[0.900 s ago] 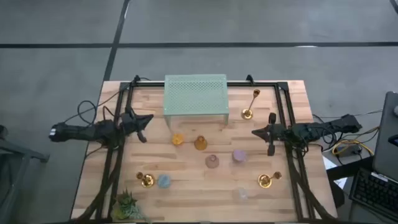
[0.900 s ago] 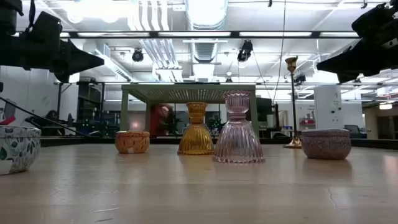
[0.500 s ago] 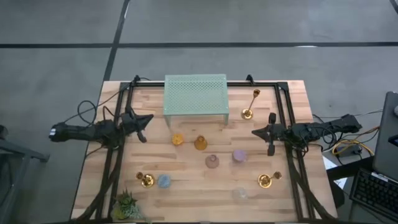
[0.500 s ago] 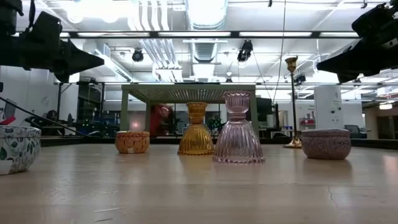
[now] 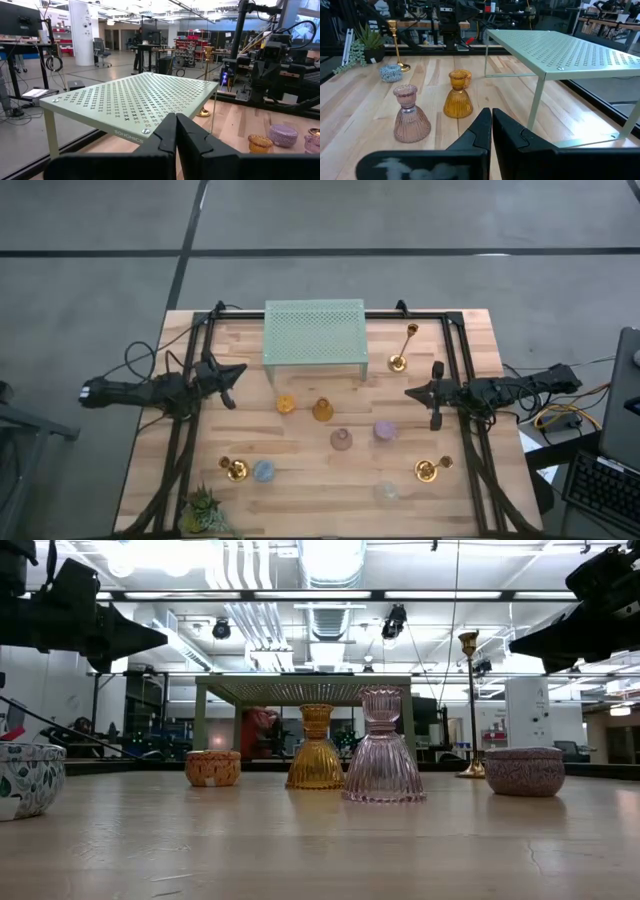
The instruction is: Pick & Place candle stick holders
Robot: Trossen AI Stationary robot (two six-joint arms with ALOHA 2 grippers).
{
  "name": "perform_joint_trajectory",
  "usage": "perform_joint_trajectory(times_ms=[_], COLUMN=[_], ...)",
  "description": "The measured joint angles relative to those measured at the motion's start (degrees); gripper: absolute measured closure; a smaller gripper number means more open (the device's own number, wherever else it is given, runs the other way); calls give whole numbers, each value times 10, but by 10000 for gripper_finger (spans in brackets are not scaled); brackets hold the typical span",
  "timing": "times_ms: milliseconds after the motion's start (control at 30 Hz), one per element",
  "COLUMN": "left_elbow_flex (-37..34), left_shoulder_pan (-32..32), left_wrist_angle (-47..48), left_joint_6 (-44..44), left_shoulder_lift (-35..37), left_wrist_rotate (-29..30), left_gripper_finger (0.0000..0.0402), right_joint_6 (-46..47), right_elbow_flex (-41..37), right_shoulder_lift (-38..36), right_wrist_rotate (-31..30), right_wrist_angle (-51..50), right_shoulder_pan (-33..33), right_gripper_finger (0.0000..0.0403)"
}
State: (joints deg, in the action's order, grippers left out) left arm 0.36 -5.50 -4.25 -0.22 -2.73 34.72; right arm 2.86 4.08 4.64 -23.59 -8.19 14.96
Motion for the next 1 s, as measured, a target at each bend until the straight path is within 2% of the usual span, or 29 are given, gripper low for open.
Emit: perform_joint_trajectory(times_ms=[433, 800, 867, 1000], left_elbow_flex=[0, 0, 0, 0], left_shoulder_pan=[0, 0, 0, 0], left_wrist_angle=[0, 0, 0, 0], left_joint_6=[0, 0, 0, 0], left_shoulder_lift=[0, 0, 0, 0], left_wrist_rotate=[0, 0, 0, 0], left_gripper_finger=[392, 392, 392, 392], right_joint_6=[0, 43, 40, 93], right_elbow_flex=[0, 0, 0, 0], right_shoulder_lift=[0, 0, 0, 4], right_wrist_rotate=[-2, -7, -33, -140], right_wrist_angle=[0, 30, 32, 26], right_shoulder_pan=[0, 0, 0, 0], right_gripper_finger=[394, 394, 394, 394])
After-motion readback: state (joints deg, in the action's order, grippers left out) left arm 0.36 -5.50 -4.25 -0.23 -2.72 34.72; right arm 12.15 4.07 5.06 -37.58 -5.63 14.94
